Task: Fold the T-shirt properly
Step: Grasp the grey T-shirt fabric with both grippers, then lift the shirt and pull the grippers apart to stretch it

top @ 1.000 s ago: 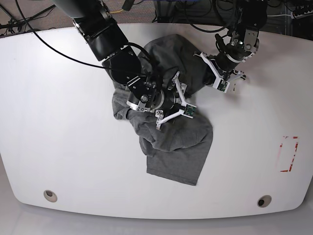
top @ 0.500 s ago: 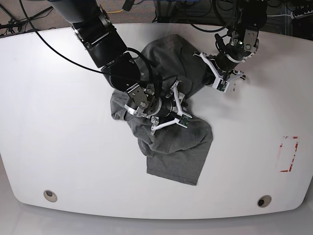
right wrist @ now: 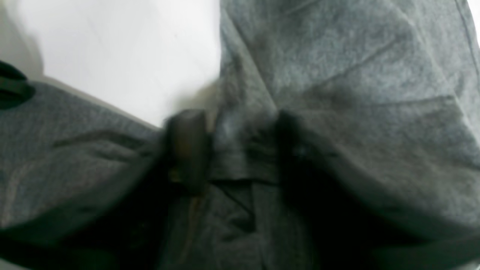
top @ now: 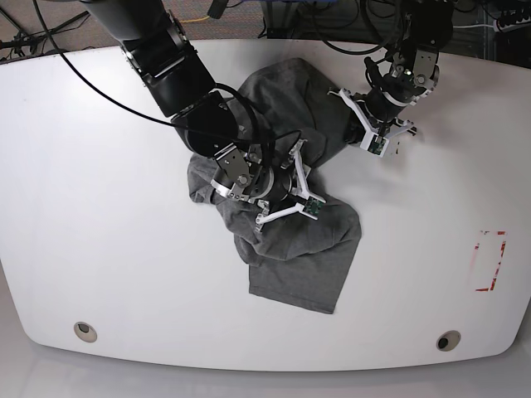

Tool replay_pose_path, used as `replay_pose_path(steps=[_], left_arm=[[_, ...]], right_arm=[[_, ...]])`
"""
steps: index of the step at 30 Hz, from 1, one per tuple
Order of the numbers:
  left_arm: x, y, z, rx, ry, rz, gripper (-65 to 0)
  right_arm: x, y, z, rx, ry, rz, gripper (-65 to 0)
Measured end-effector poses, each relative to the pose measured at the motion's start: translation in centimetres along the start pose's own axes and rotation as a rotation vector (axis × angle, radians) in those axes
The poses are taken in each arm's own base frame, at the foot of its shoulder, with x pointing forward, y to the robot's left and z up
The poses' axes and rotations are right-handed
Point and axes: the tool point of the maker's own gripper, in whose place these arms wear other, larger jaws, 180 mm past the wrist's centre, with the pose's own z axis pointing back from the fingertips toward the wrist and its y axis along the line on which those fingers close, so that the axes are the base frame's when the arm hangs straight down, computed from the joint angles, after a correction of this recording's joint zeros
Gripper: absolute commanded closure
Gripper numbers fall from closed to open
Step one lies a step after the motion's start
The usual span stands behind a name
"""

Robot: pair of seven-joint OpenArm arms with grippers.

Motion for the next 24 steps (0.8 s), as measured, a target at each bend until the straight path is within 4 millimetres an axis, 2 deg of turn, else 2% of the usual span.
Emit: replay_pose_path(steps=[2, 10, 13, 16, 17, 20, 22, 24], left_arm=[[0.0, 0.0, 0.0, 0.0, 0.0, 0.001, 0.0], [0.0, 0.1, 0.0, 0.002, -0.002, 0.001, 0.0], [0.0, 0.2, 0.0, 0.004, -0.002, 0.002, 0.0], [0.4, 0.8, 0.1, 0.015, -0.01, 0.004, 0.0], [0.5, 1.3, 0.1, 0.026, -0.006, 0.011, 0.0], [0.9, 3.7, 0.8, 0.093, -0.01, 0.025, 0.0], [1.8, 5.9, 1.4, 0.155, -0.031, 0.035, 0.0], [2.5, 7.3, 1.8, 0.19, -0.048, 0.04, 0.0]], right_arm=[[0.0, -0.1, 0.0, -0.005, -0.001, -0.003, 0.0], [0.1, -1.0, 0.2, -0.054, -0.002, -0.029, 0.0], [1.3, -1.6, 1.2, -0.082, -0.041, -0.025, 0.0], [2.8, -3.7, 3.1, -0.143, -0.101, -0.064, 0.0], [3.2, -5.0, 4.1, -0.178, -0.121, -0.083, 0.0], [3.7, -7.7, 6.5, -0.258, -0.159, -0.119, 0.0], [3.8, -9.7, 8.1, -0.318, -0.179, -0.134, 0.0], [4.0, -11.2, 9.2, -0.354, -0.195, -0.15, 0.0]])
